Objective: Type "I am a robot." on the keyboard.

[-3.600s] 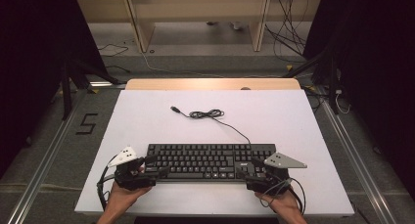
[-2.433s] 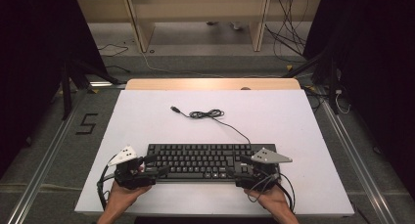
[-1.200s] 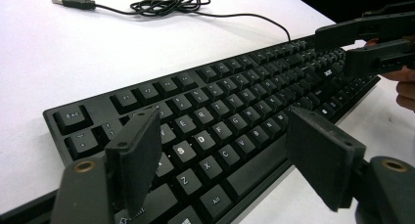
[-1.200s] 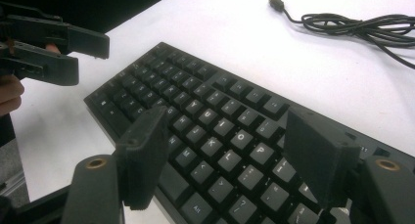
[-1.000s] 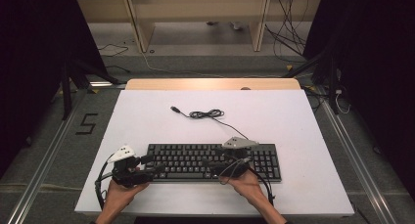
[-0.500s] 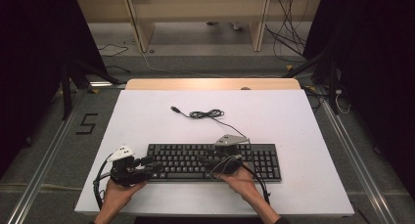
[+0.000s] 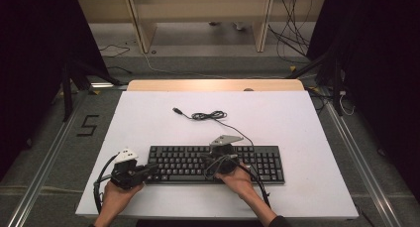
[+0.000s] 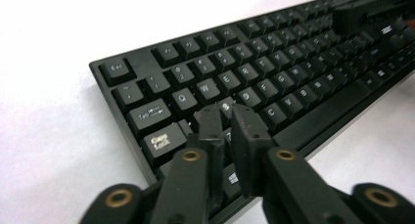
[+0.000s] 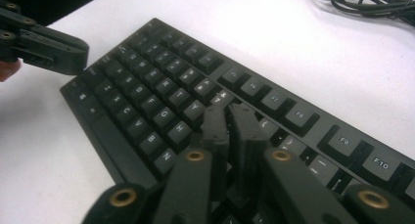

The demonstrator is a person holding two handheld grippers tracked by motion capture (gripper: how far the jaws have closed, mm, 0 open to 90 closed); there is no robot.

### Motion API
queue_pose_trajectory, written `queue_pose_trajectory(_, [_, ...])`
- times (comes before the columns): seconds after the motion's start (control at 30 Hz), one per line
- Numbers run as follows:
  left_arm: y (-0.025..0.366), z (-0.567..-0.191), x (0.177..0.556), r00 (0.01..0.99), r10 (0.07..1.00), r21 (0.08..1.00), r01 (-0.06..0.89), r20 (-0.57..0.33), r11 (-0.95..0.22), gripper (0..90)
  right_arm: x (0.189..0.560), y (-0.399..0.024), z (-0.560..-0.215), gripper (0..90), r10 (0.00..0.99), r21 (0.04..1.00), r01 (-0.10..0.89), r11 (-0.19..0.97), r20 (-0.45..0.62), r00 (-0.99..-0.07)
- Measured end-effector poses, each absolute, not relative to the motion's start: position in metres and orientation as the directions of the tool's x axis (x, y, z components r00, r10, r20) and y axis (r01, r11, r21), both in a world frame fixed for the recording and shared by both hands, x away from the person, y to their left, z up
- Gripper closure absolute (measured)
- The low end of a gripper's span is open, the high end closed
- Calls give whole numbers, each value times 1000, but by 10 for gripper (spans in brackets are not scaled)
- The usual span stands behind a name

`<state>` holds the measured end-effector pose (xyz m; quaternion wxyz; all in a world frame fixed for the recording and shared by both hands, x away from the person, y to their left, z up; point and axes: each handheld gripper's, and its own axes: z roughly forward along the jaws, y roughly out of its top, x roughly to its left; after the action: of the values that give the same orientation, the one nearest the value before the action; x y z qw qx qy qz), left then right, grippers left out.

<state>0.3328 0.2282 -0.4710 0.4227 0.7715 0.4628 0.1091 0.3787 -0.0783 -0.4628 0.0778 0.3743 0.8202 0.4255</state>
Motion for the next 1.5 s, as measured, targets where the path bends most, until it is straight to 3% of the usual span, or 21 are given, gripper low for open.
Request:
queue_pose_trajectory(0.1, [229, -473, 334, 545, 811, 740, 631, -212, -230, 887, 381, -77, -464, 900, 684, 750, 552, 365, 187, -706])
queue_pose_trajectory(1.5, [231, -480, 340, 521, 828, 683, 683, -205, -261, 890, 391, -65, -480, 900, 704, 715, 573, 400, 161, -692])
